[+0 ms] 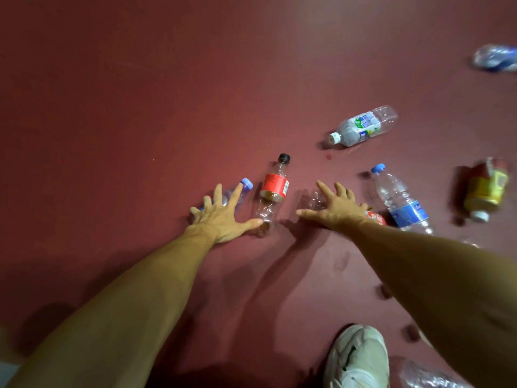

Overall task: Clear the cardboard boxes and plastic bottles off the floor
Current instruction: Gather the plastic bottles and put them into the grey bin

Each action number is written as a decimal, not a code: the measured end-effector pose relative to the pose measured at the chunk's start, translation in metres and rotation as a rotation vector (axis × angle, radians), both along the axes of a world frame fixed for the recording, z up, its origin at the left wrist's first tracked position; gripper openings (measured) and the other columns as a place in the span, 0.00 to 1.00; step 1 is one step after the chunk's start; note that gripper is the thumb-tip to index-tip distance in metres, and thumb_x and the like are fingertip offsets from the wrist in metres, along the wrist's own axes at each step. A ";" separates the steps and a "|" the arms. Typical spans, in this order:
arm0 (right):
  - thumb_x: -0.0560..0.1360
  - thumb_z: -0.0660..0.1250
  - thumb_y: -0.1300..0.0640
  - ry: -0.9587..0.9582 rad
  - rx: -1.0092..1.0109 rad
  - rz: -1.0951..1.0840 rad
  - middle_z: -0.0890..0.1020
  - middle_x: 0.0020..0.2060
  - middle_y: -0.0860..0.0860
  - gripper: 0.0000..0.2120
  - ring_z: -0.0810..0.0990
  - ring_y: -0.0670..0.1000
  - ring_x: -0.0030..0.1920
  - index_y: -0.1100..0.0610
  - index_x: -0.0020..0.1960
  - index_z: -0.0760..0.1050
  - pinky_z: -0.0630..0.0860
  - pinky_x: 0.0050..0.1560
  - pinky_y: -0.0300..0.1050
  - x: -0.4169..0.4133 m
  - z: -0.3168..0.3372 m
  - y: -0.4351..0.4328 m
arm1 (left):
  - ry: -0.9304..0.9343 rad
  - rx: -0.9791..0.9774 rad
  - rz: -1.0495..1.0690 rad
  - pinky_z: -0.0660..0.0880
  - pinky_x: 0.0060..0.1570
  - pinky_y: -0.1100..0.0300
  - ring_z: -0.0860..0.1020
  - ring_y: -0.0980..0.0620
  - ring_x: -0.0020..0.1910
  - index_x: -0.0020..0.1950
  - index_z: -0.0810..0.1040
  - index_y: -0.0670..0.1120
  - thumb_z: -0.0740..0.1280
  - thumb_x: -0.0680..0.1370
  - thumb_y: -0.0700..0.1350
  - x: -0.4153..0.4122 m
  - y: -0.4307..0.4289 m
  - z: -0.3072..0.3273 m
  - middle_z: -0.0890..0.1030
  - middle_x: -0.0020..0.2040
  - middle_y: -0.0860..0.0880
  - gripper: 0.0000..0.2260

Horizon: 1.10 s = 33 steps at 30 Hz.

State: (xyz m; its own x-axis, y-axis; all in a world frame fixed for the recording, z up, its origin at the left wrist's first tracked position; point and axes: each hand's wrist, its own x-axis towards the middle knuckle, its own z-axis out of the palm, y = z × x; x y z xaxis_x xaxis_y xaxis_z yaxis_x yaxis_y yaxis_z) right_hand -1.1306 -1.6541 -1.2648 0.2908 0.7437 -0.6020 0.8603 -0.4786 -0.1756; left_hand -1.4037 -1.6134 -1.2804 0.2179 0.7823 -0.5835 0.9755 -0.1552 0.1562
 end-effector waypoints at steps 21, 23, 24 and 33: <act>0.70 0.75 0.38 0.022 0.075 0.175 0.37 0.80 0.56 0.59 0.60 0.63 0.77 0.41 0.79 0.31 0.74 0.63 0.61 0.000 -0.006 -0.026 | -0.059 -0.027 0.112 0.59 0.70 0.34 0.55 0.39 0.77 0.77 0.34 0.67 0.57 0.67 0.81 0.006 -0.006 -0.002 0.46 0.81 0.47 0.48; 0.69 0.76 0.40 0.013 0.091 0.243 0.33 0.79 0.53 0.58 0.51 0.59 0.80 0.40 0.79 0.33 0.75 0.62 0.61 0.000 -0.004 -0.029 | -0.055 -0.025 0.104 0.60 0.70 0.33 0.55 0.39 0.77 0.77 0.34 0.66 0.56 0.67 0.81 0.007 -0.006 -0.003 0.46 0.81 0.47 0.48; 0.69 0.76 0.41 0.004 0.106 0.282 0.32 0.79 0.52 0.58 0.48 0.57 0.80 0.39 0.79 0.34 0.76 0.60 0.60 0.000 -0.003 -0.031 | -0.051 -0.023 0.100 0.59 0.70 0.33 0.55 0.39 0.77 0.77 0.34 0.66 0.56 0.66 0.81 0.008 -0.006 -0.003 0.46 0.81 0.47 0.49; 0.75 0.72 0.50 -0.027 0.128 0.432 0.33 0.79 0.46 0.48 0.54 0.52 0.79 0.40 0.80 0.40 0.76 0.54 0.50 0.002 -0.003 -0.040 | -0.060 -0.023 0.106 0.59 0.70 0.33 0.53 0.38 0.78 0.78 0.35 0.65 0.57 0.67 0.81 0.008 -0.006 -0.002 0.45 0.81 0.46 0.49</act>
